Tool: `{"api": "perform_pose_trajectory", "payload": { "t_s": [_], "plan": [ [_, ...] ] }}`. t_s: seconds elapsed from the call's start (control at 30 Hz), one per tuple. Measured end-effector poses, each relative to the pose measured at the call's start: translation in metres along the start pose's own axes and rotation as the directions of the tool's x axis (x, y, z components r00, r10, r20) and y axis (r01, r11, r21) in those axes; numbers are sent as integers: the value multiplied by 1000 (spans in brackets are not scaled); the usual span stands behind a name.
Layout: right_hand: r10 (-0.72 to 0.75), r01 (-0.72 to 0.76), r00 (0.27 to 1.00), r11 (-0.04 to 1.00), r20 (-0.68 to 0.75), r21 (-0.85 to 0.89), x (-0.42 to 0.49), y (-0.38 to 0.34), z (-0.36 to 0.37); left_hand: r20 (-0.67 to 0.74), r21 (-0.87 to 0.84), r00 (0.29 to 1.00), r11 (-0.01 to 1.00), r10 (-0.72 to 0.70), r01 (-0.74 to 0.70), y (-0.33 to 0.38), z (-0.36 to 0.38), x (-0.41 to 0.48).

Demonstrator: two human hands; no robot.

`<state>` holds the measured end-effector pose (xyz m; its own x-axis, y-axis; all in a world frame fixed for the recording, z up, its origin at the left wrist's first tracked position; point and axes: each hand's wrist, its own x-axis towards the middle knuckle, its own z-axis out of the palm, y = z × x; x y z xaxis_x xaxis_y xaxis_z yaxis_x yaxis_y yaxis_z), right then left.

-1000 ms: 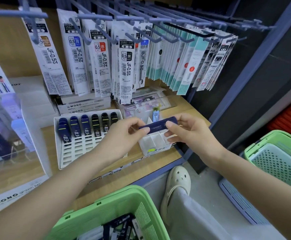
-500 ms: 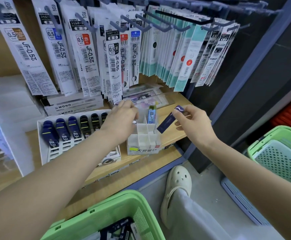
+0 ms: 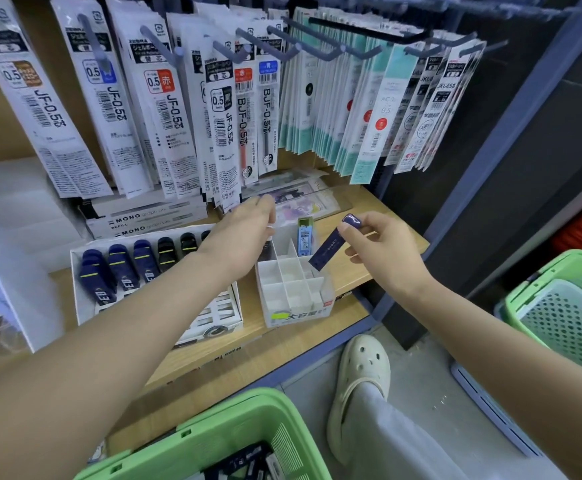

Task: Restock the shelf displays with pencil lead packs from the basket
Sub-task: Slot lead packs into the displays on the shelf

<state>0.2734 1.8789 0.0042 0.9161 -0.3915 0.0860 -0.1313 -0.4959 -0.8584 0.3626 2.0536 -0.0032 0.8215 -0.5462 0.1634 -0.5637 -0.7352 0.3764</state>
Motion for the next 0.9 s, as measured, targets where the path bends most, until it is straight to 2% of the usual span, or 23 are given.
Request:
{"api": "perform_pose_trajectory", "payload": {
  "t_s": [0.1, 0.23, 0.47, 0.7, 0.9],
  "plan": [
    [0, 0, 1000, 1000, 8, 4, 1, 1, 3, -1, -99, 997, 992, -76, 76, -3, 5, 2],
    [-24, 24, 1000, 1000, 5, -10, 2, -2, 6, -1, -134, 993, 984, -116, 115, -5, 9, 7],
    [-38, 38, 999, 999, 4, -4, 4, -6, 7, -82, -64, 996, 997, -48, 43, -6, 8, -2],
    [-69, 70, 997, 997, 37, -27, 0, -4, 10, -115, 144, 993, 990, 18, -1, 0, 3, -15],
    [-72, 73, 997, 996, 18, -41, 0, -3, 10, -131, 123, 991, 992, -7, 23, 3, 5, -23]
  ]
}}
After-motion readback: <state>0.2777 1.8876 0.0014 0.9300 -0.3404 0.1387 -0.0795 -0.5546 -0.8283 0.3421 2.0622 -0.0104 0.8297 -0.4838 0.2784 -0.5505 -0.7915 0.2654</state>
